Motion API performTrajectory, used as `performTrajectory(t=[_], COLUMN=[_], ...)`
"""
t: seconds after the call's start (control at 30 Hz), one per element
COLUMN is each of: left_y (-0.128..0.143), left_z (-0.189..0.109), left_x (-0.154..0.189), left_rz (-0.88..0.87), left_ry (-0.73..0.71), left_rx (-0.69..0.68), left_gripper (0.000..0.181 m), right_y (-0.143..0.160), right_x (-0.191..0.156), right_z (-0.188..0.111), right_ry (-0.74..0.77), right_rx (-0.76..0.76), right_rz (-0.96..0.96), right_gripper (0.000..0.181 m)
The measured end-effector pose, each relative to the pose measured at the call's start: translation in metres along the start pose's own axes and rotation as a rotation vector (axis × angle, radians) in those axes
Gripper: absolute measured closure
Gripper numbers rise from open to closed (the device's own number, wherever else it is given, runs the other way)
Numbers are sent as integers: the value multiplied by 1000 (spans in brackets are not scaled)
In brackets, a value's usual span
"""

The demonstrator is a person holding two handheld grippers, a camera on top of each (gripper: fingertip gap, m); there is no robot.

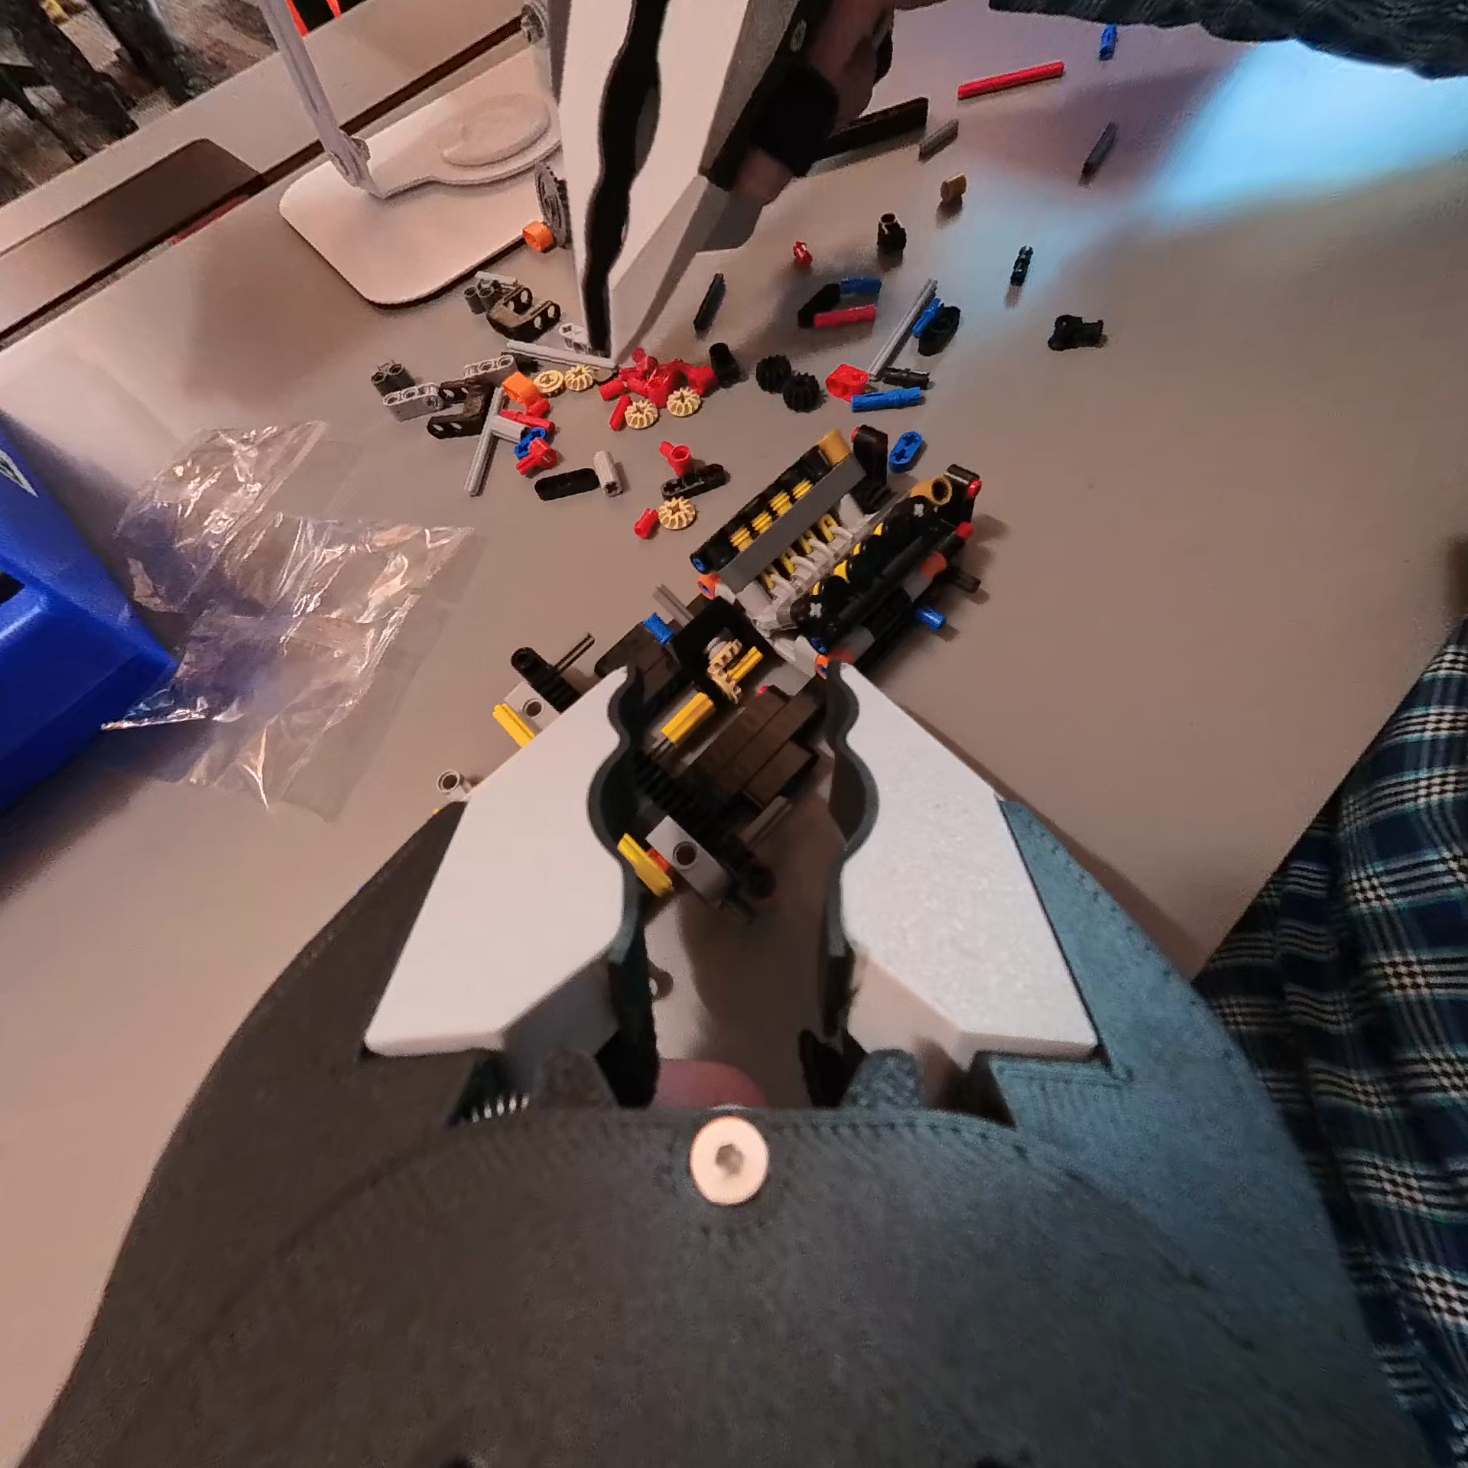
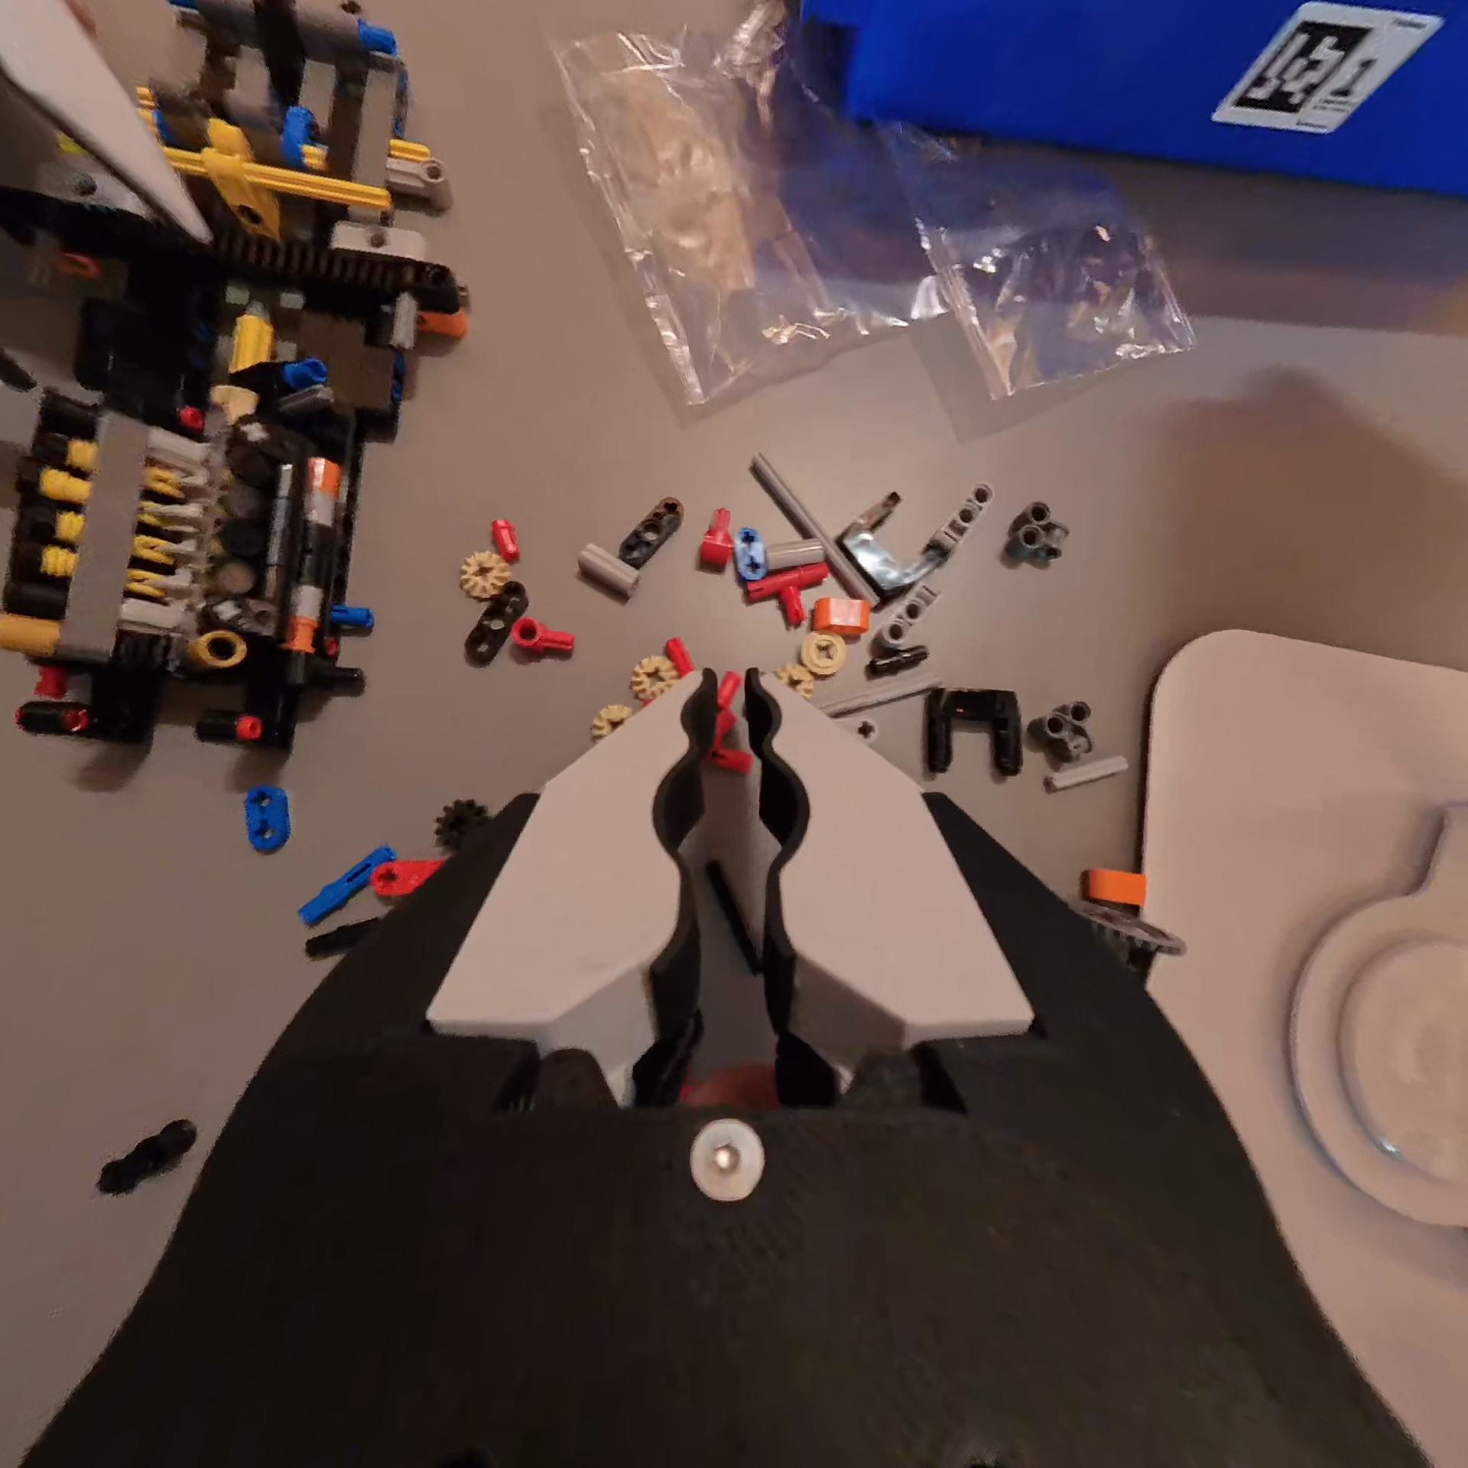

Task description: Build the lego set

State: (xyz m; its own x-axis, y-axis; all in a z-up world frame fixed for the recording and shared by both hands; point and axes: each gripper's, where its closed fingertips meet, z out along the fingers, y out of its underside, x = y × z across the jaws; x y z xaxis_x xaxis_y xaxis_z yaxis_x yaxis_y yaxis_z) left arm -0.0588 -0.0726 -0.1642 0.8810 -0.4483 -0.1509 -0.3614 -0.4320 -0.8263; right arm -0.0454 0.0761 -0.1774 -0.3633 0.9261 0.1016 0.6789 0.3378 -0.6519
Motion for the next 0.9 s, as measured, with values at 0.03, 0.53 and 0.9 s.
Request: performTrajectory(t=[0.03, 0.53, 0.9], left_y=[0, 1, 2], left_z=[0, -2, -1], left_x=[0, -2, -3], left_rz=[-1, -4, -1], left_ry=[0, -6, -8], left_rx=[0, 1, -5], left_gripper=[138, 137, 137], right_y=[0, 4, 3], right_x=[4, -7, -4], right_z=[0, 13, 14], right_ry=[16, -104, -121], right_rx=[-6, -59, -46], right_rz=[6, -140, -224], right_gripper=[177, 176, 167])
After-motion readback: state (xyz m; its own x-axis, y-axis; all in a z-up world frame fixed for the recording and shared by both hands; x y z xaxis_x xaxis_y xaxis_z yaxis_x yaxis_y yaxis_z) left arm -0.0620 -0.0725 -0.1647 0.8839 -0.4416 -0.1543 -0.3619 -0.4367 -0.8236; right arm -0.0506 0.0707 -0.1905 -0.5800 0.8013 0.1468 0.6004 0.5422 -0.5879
